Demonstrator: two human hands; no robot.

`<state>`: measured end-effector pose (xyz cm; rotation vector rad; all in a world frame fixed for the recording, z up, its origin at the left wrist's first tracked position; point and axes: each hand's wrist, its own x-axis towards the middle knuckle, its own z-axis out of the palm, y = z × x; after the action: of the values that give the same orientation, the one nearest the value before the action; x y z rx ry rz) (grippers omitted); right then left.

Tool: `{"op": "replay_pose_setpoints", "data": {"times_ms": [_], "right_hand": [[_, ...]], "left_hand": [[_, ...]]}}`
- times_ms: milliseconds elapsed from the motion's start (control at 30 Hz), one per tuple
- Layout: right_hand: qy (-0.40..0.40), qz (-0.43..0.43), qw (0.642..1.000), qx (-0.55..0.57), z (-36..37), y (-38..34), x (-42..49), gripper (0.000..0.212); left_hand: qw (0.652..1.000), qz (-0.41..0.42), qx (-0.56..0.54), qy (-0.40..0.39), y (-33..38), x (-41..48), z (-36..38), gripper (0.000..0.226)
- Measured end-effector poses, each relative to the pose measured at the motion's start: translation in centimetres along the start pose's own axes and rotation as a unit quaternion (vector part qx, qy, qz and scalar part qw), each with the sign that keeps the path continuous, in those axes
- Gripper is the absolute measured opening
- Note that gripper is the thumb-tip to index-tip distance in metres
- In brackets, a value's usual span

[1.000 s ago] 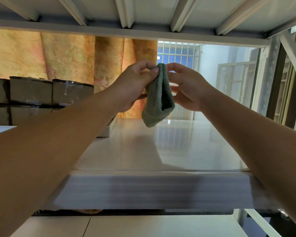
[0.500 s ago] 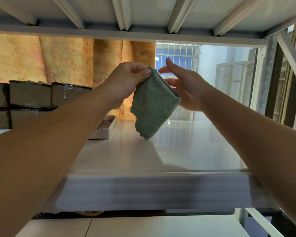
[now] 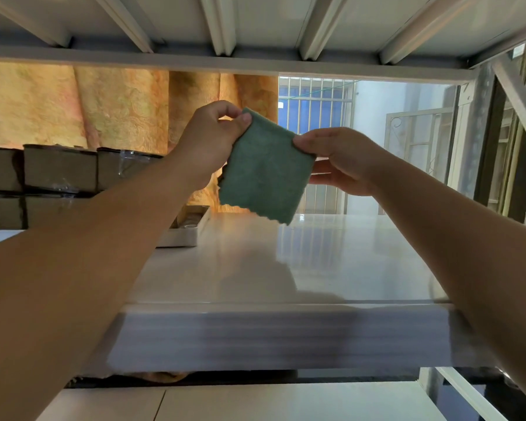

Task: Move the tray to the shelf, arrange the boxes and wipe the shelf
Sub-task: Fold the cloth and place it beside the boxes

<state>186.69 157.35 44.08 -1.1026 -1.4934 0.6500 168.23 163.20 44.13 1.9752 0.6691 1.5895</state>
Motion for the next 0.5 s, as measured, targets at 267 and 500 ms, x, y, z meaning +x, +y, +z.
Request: {"op": "replay_pose_setpoints", "data": {"times_ms": [267, 500], "right_hand": [[0.103, -0.025, 0.992, 0.069, -0.7, 0.0, 0.0, 0.006], [-0.086, 0.178, 0.980, -0.021, -1.0, 0.7, -0.6, 0.031]], "left_hand": [[0.969, -0.149, -0.072, -0.183, -0.5, -0.5, 0.1, 0.060], [0.967, -0.179, -0.013, -0.184, -1.2, -0.5, 0.3, 0.036]]}}
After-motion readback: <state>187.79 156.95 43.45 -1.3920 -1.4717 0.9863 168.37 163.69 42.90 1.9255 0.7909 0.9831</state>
